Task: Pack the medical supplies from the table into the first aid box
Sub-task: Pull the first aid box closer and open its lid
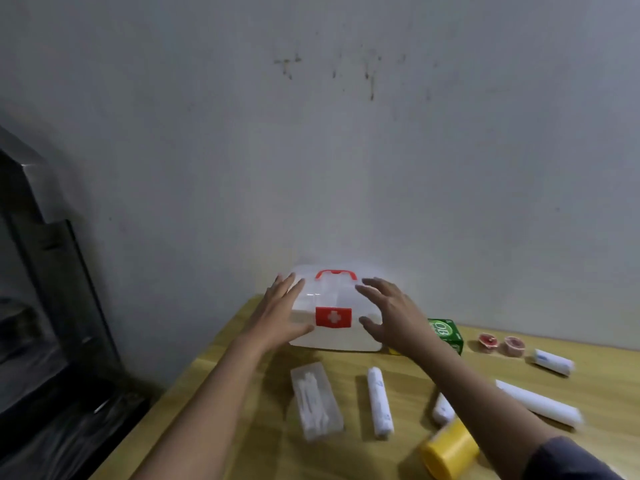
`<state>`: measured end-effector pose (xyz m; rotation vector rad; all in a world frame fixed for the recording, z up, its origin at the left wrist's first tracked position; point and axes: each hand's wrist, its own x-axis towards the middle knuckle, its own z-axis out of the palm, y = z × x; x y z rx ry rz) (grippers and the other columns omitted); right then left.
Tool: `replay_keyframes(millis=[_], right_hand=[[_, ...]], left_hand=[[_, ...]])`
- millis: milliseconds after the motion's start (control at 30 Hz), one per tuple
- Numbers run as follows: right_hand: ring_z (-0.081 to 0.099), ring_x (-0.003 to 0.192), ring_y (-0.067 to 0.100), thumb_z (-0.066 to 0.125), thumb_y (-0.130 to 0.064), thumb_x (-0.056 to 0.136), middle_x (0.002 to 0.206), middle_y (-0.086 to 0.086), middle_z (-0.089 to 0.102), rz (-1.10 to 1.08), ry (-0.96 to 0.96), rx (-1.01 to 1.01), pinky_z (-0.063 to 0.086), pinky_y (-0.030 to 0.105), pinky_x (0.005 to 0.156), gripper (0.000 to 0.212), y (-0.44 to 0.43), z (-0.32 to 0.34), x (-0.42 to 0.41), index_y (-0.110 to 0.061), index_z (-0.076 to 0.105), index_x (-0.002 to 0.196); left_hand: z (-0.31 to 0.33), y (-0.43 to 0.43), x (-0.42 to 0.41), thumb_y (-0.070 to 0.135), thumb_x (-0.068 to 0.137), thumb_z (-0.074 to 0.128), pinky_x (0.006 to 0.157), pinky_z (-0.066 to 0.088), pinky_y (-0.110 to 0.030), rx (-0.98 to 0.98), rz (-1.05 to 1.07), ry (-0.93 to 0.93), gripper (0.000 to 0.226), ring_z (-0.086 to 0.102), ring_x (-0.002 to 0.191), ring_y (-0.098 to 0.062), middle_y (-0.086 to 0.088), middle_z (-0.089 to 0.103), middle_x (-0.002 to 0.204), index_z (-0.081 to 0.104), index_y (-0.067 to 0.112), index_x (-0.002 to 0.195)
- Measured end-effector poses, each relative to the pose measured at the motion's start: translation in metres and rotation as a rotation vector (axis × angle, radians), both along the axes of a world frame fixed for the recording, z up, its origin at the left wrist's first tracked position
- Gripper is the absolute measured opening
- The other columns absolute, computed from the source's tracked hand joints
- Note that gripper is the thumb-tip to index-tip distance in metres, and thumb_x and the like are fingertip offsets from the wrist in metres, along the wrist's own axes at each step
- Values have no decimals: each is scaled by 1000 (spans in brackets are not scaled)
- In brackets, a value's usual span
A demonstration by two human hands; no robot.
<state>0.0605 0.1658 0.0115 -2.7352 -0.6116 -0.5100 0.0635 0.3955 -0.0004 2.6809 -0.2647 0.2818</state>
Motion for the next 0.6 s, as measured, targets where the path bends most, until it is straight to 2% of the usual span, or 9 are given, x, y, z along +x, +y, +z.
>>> replay_keyframes(millis=[100, 200, 233, 300, 367, 433, 500, 600], right_hand=[[16, 146, 18, 54, -45, 85, 156, -2, 23, 51, -67, -131, 17, 37, 117, 70, 12, -14, 24, -27, 23, 146], [17, 146, 22, 62, -50, 78, 157, 1, 22, 63, -119, -216, 9, 43, 118, 83, 16, -27, 38, -26, 21, 146], [22, 144, 24, 65, -52, 75, 155, 3, 27, 57, -139, -242, 12, 46, 117, 86, 17, -31, 41, -25, 23, 146], [43, 134, 28, 72, -54, 66, 144, 6, 46, 46, -217, -282, 28, 51, 110, 89, 20, -36, 43, -22, 34, 141], [58, 118, 30, 76, -53, 61, 126, 7, 61, 54, -307, -269, 40, 54, 101, 85, 22, -38, 47, -19, 45, 132], [61, 112, 30, 75, -52, 64, 119, 9, 64, 99, -373, -240, 42, 57, 97, 76, 20, -39, 49, -19, 49, 128], [60, 115, 32, 70, -52, 69, 121, 10, 63, 148, -412, -234, 40, 60, 98, 66, 16, -41, 49, -20, 53, 125], [54, 124, 30, 51, -52, 84, 127, 6, 62, 259, -415, -169, 34, 62, 102, 44, 12, -44, 46, -27, 62, 118]], left_hand=[[-15, 5, 16, 35, 79, 76, 121, 9, -43, -99, 27, 29, 102, -16, 151, -18, 7, -8, 165, 8, 31, 154], [-26, 3, 26, 36, 73, 81, 119, 18, -47, -215, 43, 36, 109, -8, 152, -20, 7, -10, 164, 6, 37, 152], [-29, 1, 28, 36, 72, 82, 117, 22, -46, -249, 43, 37, 109, -2, 152, -20, 7, -10, 164, 8, 38, 152], [-32, -1, 30, 33, 73, 82, 114, 29, -42, -300, 42, 21, 105, 8, 151, -23, 5, -6, 164, 12, 37, 151], [-33, -2, 31, 30, 76, 80, 112, 32, -42, -316, 47, -15, 98, 13, 151, -24, 3, -1, 164, 17, 35, 151], [-33, -2, 31, 30, 77, 79, 112, 32, -42, -337, 47, -40, 94, 14, 150, -24, 2, 3, 164, 20, 33, 150], [-35, -1, 31, 32, 76, 79, 113, 32, -40, -360, 46, -56, 93, 15, 150, -22, 2, 6, 164, 23, 32, 150], [-38, -1, 28, 32, 76, 79, 111, 31, -35, -374, 40, -73, 93, 15, 150, -21, 2, 7, 163, 24, 32, 150]])
